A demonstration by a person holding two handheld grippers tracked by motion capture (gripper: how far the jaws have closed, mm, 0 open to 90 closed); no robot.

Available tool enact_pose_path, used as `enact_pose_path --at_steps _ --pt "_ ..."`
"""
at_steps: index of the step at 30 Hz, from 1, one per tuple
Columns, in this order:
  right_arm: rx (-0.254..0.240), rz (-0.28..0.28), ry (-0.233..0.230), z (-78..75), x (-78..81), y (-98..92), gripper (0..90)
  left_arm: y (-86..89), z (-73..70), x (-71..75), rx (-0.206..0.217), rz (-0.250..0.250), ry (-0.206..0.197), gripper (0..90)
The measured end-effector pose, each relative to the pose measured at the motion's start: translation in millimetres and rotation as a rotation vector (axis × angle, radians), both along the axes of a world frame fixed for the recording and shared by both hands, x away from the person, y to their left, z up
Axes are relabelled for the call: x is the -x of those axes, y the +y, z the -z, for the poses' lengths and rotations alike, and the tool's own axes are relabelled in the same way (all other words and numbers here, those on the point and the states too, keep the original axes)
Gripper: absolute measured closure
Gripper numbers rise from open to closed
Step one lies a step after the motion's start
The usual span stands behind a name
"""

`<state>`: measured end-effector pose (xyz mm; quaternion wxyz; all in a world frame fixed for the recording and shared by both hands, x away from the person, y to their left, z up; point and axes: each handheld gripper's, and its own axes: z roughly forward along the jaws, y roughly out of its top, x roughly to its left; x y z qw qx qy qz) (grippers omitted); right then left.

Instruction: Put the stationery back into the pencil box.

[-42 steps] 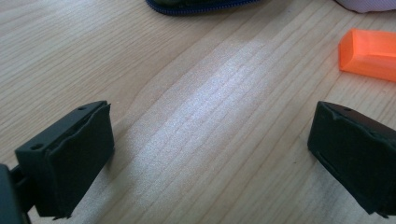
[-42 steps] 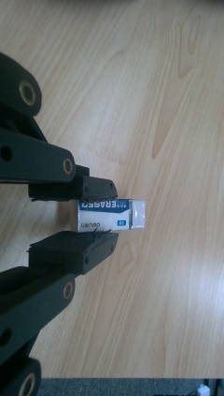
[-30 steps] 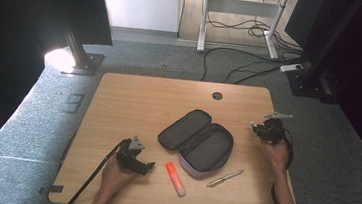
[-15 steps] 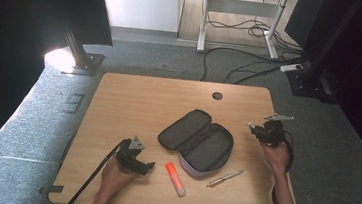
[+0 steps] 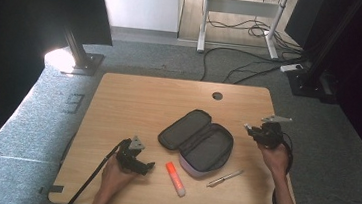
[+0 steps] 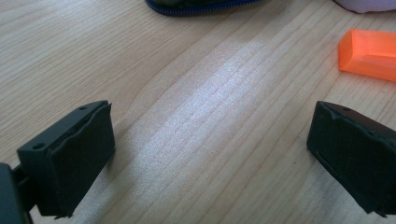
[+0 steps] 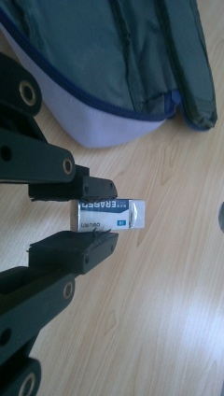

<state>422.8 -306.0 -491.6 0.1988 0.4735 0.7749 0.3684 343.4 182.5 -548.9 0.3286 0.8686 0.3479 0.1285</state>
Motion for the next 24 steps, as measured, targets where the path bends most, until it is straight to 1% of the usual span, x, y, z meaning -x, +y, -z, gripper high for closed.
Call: enact_pose_path --at_steps 7,10,19,24 --pt "-0.001 -0.029 -0.013 -7.8 7.7 8.4 72.1 0.0 0.0 0.0 0.000 0.000 0.000 0.5" --pt "-0.013 -0.039 -0.017 -10.4 11.1 11.2 72.1 0.0 0.0 0.0 0.000 0.000 0.000 0.5" --pt "-0.019 -0.073 -0.027 -16.4 19.6 22.2 72.1 0.0 0.0 0.0 0.000 0.000 0.000 0.6" --pt "-0.032 -0.089 -0.029 -18.7 22.2 28.7 72.1 0.0 0.0 0.0 0.000 0.000 0.000 0.5"
